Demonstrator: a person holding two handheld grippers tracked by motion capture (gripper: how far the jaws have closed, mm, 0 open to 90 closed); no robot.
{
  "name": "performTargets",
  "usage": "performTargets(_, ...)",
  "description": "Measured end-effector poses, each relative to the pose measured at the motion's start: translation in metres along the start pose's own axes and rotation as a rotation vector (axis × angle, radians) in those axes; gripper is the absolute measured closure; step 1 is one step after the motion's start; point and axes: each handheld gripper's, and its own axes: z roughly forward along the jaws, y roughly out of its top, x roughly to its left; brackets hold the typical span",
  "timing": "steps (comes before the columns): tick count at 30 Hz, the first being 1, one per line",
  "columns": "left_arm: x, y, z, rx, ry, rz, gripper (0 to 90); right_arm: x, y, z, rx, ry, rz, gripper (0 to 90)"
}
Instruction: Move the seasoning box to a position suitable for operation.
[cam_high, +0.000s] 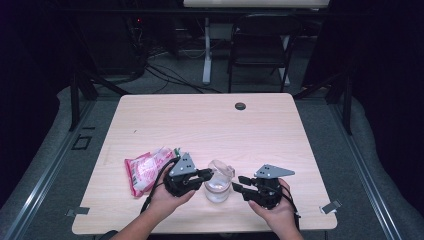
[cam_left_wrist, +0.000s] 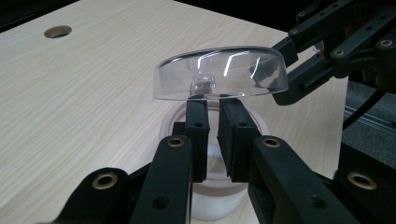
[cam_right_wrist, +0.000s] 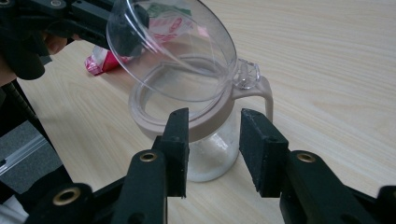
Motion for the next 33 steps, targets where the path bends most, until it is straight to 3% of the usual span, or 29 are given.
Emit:
performTargets(5,0.000,0.001,0.000,-0.008,-0.004,-0.007,80.1,0.001,-0.001,-0.001,-0.028,0.003,0.011,58.8)
performTargets(12,-0.001,0.001,0.000,-0.013,-0.002,-0.012,77.5,0.004,0.001,0.002,-0.026,0.020,0.010,58.9)
performTargets(16,0.000,-0.002,0.002,0.005,0.005,-0.014,74.6,0.005,0.002,0.004,-0.032,0.019,0.013,58.9)
performTargets(23,0.005,-0.009,0.008,0.029,0.024,-0.055,63.2,0.005,0.004,0.006,-0.028,0.027,0.013,58.9)
performTargets(33,0.010,-0.019,0.018,0.077,0.036,-0.099,60.9,0.004,0.009,0.006,-0.034,0.033,0.019,58.7)
